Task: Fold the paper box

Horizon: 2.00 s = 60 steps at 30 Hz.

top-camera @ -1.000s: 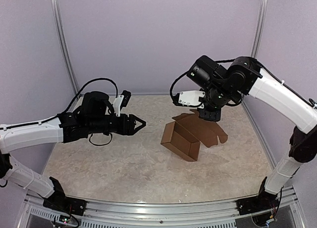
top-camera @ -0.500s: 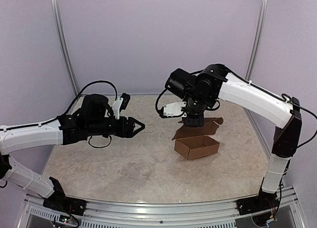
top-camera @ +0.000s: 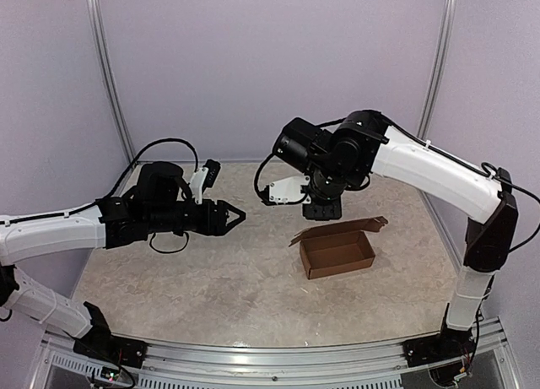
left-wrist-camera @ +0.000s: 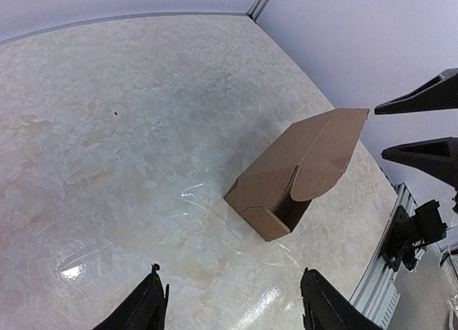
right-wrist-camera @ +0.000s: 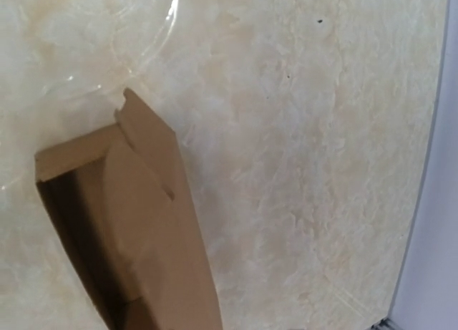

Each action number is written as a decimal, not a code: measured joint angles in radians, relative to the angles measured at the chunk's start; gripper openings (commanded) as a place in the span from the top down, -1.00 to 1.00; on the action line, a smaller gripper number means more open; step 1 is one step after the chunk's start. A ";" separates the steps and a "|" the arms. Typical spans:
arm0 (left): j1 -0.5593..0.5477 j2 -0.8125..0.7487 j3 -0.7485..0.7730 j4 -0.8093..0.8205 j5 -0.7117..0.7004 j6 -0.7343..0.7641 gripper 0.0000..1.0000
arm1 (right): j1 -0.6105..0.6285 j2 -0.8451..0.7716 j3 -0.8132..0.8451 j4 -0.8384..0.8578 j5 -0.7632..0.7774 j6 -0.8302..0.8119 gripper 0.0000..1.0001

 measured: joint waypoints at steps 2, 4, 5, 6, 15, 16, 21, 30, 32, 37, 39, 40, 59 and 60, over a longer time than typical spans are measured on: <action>0.000 0.001 0.000 0.000 0.000 0.000 -0.26 | 0.000 -0.055 -0.066 0.033 0.002 0.009 0.00; 0.000 0.004 0.000 0.000 0.000 0.001 -0.26 | 0.000 -0.128 -0.142 0.085 0.013 0.025 -0.21; 0.000 0.008 0.000 0.000 0.000 0.001 -0.26 | -0.001 -0.176 -0.189 0.120 0.021 0.039 -0.24; 0.000 0.011 0.000 0.001 0.000 0.002 -0.26 | -0.003 -0.248 -0.259 0.177 0.033 0.051 -0.27; 0.002 0.045 0.000 0.017 0.027 0.043 -0.37 | -0.123 -0.715 -0.697 0.541 0.123 0.359 -0.45; 0.002 0.053 0.000 0.024 0.033 0.056 -0.38 | -0.137 -0.733 -0.722 0.555 0.117 0.391 -0.46; -0.014 0.125 0.002 0.056 0.053 0.139 -0.40 | -0.195 -0.762 -0.877 0.618 0.070 0.578 -0.47; -0.127 0.287 0.045 0.103 -0.025 0.321 -0.45 | -0.272 -0.714 -1.004 0.635 -0.041 0.767 -0.48; -0.137 0.312 0.045 0.134 -0.040 0.348 -0.46 | -0.277 -0.716 -1.011 0.644 -0.055 0.781 -0.48; -0.154 0.380 0.045 0.246 -0.087 0.423 -0.47 | -0.282 -0.758 -1.012 0.658 -0.084 0.801 -0.49; -0.168 0.405 0.045 0.304 -0.110 0.460 -0.47 | -0.283 -0.788 -1.012 0.661 -0.091 0.805 -0.49; -0.176 0.419 0.045 0.333 -0.117 0.480 -0.47 | -0.283 -0.803 -1.012 0.663 -0.097 0.808 -0.49; -0.201 0.633 0.176 0.497 -0.195 0.625 0.11 | -0.284 -0.973 -1.011 0.675 -0.171 0.820 -0.49; -0.201 0.637 0.184 0.496 -0.197 0.625 0.14 | -0.284 -0.976 -1.011 0.675 -0.172 0.819 -0.48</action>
